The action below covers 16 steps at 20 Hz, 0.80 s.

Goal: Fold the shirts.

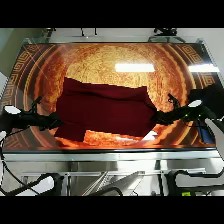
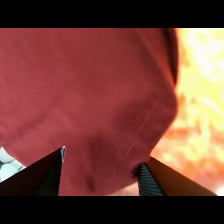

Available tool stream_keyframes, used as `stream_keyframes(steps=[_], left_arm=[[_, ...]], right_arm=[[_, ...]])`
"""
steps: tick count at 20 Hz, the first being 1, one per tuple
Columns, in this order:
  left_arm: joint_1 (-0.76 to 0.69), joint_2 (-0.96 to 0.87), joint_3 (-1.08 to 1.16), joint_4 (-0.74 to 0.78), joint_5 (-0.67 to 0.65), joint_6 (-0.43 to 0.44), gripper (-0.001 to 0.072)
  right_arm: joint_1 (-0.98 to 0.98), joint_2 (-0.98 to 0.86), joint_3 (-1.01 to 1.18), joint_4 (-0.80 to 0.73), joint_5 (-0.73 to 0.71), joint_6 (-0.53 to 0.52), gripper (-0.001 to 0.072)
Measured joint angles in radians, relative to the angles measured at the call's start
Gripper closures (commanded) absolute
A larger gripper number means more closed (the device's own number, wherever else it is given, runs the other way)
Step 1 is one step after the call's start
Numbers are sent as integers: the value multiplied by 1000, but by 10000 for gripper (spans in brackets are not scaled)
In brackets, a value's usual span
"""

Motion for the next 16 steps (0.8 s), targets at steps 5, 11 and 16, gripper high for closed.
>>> stream_keyframes(steps=[5, 11, 16], left_arm=[[0, 1, 6, 3, -22, 0, 697], [0, 2, 7, 3, -43, 0, 697], [0, 33, 7, 3, -53, 0, 697]], right_arm=[[16, 5, -4, -6, 8, 0, 214], [40, 11, -51, 90, 162, -57, 373], [46, 22, -76, 139, 217, -94, 692]])
